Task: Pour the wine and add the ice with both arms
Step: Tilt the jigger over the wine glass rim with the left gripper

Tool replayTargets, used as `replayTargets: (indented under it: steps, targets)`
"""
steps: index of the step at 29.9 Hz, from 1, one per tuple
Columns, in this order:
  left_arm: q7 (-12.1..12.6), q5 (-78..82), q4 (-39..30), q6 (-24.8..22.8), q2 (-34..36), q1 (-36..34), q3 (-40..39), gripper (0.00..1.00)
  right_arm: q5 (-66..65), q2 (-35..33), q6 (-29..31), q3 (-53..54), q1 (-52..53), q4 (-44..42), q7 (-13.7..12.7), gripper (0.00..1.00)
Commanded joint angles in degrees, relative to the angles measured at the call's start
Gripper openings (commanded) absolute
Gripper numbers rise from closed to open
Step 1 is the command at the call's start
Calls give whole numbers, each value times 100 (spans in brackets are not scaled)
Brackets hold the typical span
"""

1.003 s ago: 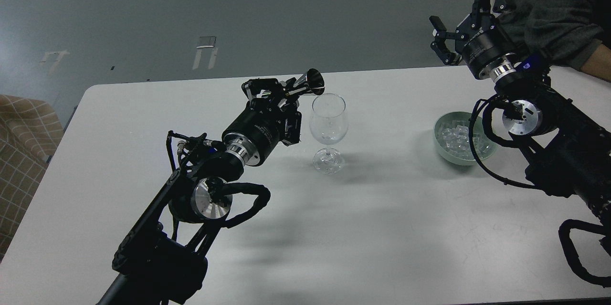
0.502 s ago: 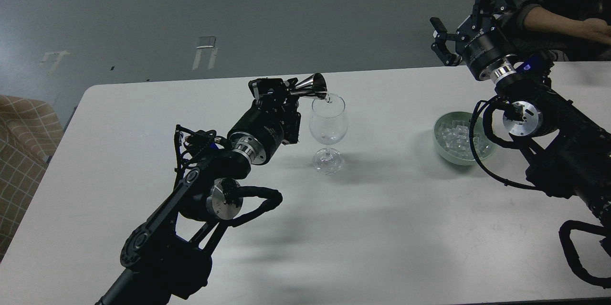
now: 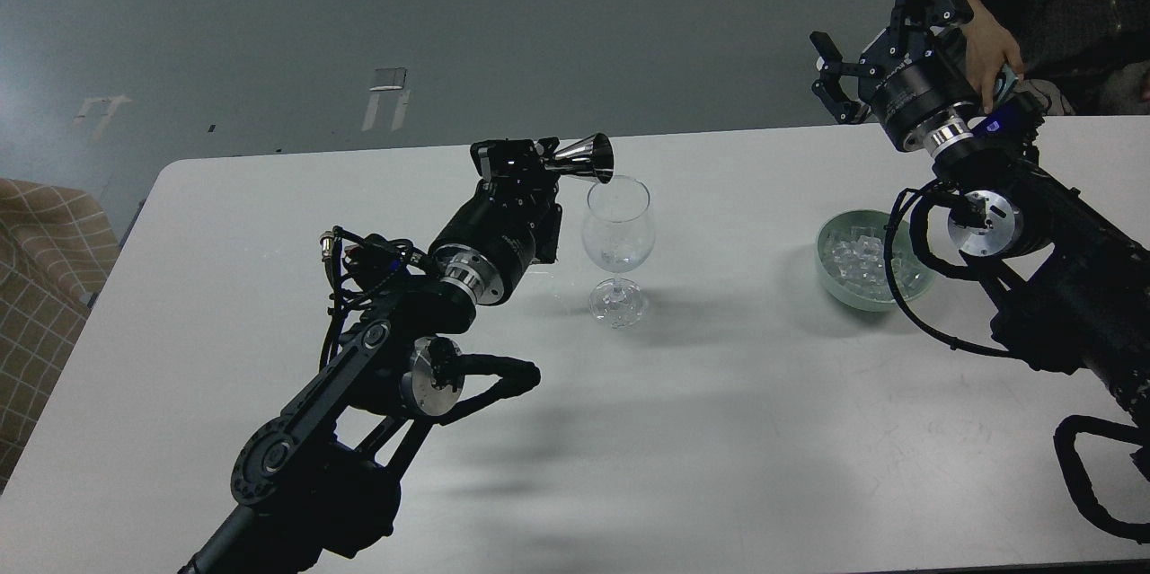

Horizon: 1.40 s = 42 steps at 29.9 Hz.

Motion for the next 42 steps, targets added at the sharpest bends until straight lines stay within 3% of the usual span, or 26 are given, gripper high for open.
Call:
replayTargets:
  steps: [1,15,24,42]
  targets:
    - [10,309,-25,3,0,-17,57,0,0,-4,0,2,3,-1,0,100]
    - [10,828,-42,21,0,-43,75,0,0,-4,0,2,3,-1,0,100]
    - [133,1522,-113,21,0,-43,435,0,0,-4,0,2,-6,-1,0,100]
    - [80,2769,-60,47,0,-52,479,0,0,-4,0,11,-41,-1,0,100]
